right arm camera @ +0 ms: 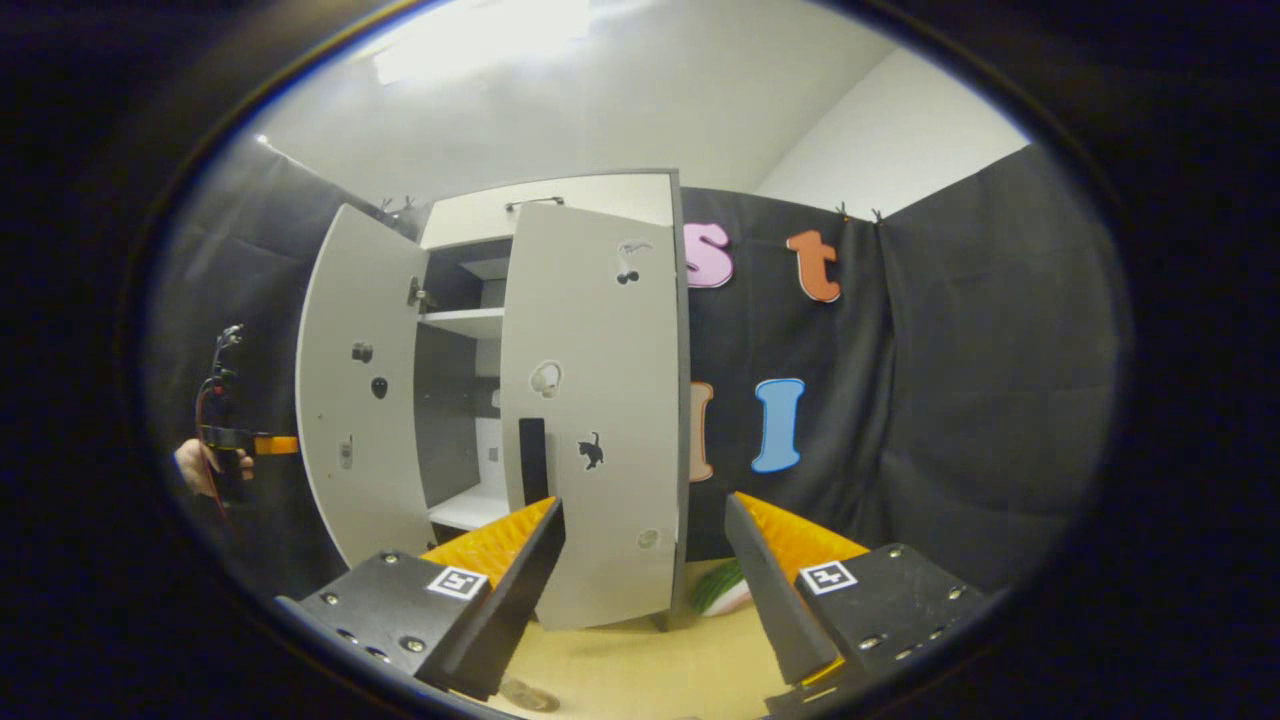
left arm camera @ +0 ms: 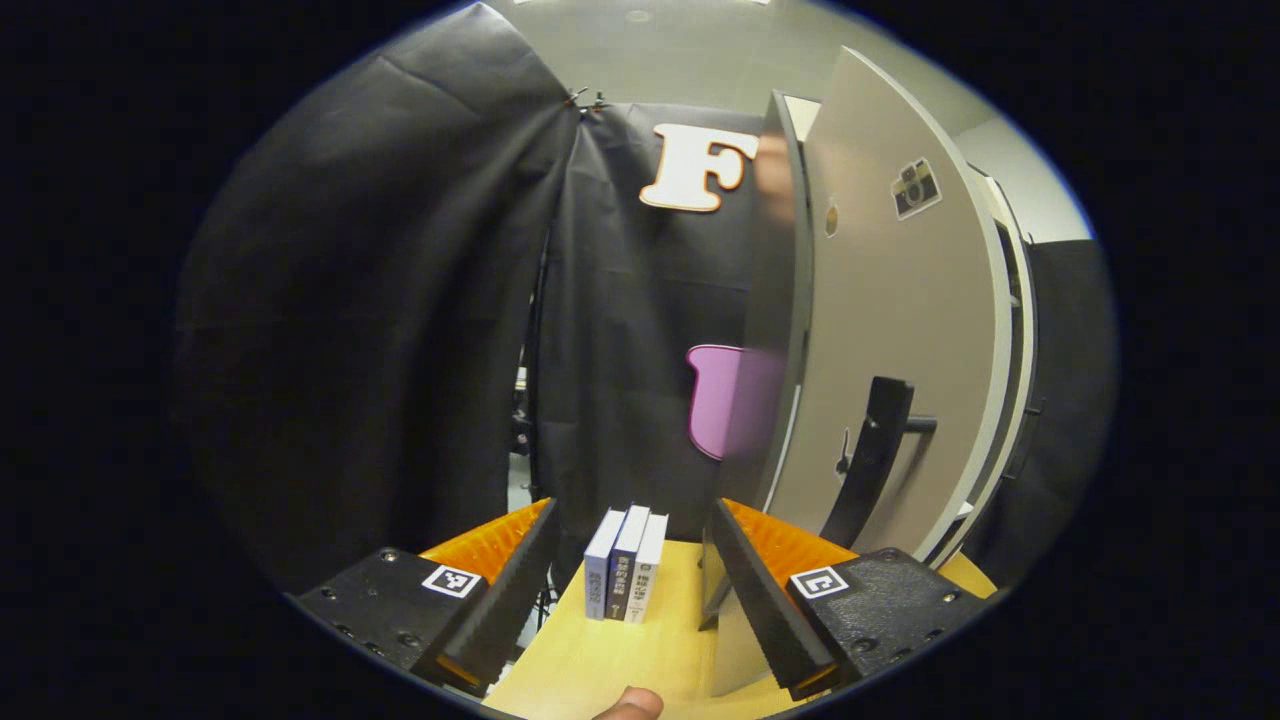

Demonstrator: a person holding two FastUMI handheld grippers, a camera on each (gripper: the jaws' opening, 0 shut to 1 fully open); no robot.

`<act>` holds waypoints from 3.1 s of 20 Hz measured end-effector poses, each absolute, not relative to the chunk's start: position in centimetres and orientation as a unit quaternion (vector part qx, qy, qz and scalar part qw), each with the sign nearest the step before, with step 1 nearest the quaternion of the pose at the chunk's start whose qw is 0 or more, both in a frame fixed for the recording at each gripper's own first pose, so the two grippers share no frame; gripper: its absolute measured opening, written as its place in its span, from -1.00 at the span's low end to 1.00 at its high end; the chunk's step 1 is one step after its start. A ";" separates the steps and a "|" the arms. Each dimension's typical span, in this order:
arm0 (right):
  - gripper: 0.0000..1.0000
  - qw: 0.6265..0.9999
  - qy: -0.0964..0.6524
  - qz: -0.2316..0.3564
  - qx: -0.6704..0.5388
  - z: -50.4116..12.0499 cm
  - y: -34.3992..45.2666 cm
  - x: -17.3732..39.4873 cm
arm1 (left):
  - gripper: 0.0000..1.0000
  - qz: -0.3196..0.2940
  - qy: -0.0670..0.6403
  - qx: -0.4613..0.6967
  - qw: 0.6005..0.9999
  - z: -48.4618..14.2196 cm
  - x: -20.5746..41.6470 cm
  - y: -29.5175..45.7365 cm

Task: Grasp the bottle in the cabinet with the left hand and place it on the coaster, then close the right door with the right hand and the left door with the left hand.

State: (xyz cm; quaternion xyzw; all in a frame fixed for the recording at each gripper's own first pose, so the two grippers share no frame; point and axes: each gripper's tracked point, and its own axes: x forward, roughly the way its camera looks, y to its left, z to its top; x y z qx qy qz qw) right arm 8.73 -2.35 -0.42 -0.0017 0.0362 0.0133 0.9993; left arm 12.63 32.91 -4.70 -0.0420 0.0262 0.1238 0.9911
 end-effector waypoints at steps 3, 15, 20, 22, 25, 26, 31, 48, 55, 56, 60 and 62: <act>0.93 0.999 0.035 0.010 -0.019 0.1 -4.0 6.0 | 0.94 0.112 0.042 -0.044 0.992 -4.6 13.8 30.6; 0.95 0.999 0.016 -0.040 -0.020 0.6 -7.6 -0.2 | 0.76 0.120 0.034 -0.009 0.992 -3.8 14.4 27.2; 0.93 0.999 0.019 -0.037 -0.014 0.3 -7.0 0.5 | 0.84 0.111 0.030 -0.009 0.993 -3.8 14.7 25.8; 0.95 0.999 0.019 -0.036 -0.014 0.3 -6.7 0.7 | 0.76 0.108 0.027 -0.014 0.994 -3.8 14.9 25.2; 0.96 0.999 0.022 -0.032 -0.022 -0.2 -6.1 1.3 | 0.76 0.099 0.028 -0.022 0.994 -4.1 15.1 24.1; 0.96 0.999 0.022 -0.030 -0.024 -0.3 -6.1 1.5 | 0.83 0.093 0.028 -0.021 0.995 -4.1 15.3 23.5; 0.96 0.999 0.031 -0.023 -0.009 -1.4 -5.2 2.4 | 0.83 0.088 0.022 -0.008 0.996 -3.9 15.8 21.8; 0.96 0.999 0.035 -0.010 -0.002 -2.6 -5.8 10.0 | 0.77 0.032 0.013 -0.020 0.999 -4.1 21.3 15.0; 0.96 0.999 0.032 -0.001 -0.013 -2.8 -4.8 10.7 | 0.91 0.034 0.005 -0.040 0.999 -4.6 20.6 12.9; 0.93 0.999 0.033 -0.002 -0.014 -2.9 -4.7 10.5 | 0.90 0.038 0.003 -0.046 0.998 -4.5 20.0 13.0; 0.93 0.999 0.042 -0.001 -0.004 -2.6 -4.2 8.3 | 0.93 0.031 0.013 -0.047 0.998 -4.7 16.8 12.4; 0.96 0.999 0.038 -0.006 0.007 -2.0 -4.4 6.6 | 0.93 0.035 0.011 -0.035 0.999 -4.5 14.8 12.1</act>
